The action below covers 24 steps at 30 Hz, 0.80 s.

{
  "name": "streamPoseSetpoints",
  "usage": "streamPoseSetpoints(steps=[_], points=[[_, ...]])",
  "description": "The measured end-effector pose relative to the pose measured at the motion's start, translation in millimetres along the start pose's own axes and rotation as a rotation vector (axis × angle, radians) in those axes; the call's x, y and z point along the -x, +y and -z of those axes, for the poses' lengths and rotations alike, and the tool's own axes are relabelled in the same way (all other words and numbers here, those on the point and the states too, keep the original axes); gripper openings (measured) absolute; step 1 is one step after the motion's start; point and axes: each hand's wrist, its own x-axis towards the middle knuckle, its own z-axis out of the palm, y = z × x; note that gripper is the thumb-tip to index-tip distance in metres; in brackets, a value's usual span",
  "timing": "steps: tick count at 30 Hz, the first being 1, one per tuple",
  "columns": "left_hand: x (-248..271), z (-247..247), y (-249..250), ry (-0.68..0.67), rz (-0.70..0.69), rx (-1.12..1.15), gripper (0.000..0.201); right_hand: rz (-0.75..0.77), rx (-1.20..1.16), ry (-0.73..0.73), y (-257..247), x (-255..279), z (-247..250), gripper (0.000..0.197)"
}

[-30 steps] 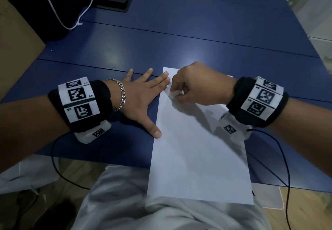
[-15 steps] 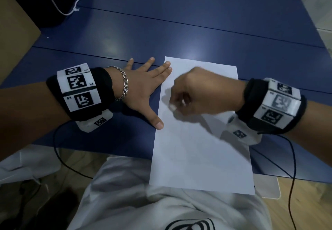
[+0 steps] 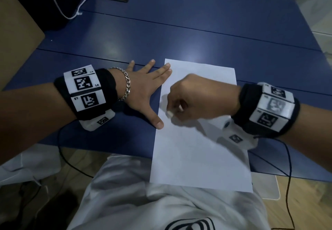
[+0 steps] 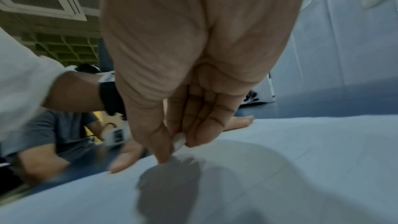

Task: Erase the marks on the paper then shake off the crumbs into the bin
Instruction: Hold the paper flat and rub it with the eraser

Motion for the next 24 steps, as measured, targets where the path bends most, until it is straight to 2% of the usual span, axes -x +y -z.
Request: streamPoseSetpoints(steps=[4, 9, 15, 20, 24], points=[[-1, 0, 0, 0.003, 0.002, 0.001, 0.168, -0.094, 0.061, 0.139, 22, -9, 6, 0.006], [1, 2, 0, -0.008, -0.009, -0.012, 0.163, -0.027, 0.035, 0.086, 5, 13, -7, 0.008], [10, -2, 1, 0.092, -0.137, 0.013, 0.128, -0.148, 0.011, 0.135, 28, 36, -6, 0.008], [20, -15, 19, -0.014, -0.064, -0.042, 0.159, -0.17, -0.006, 0.169, 30, 34, -8, 0.004], [21, -16, 19, -0.04, -0.057, 0.0, 0.163, -0.145, -0.01, 0.189, 23, 27, -4, 0.011]])
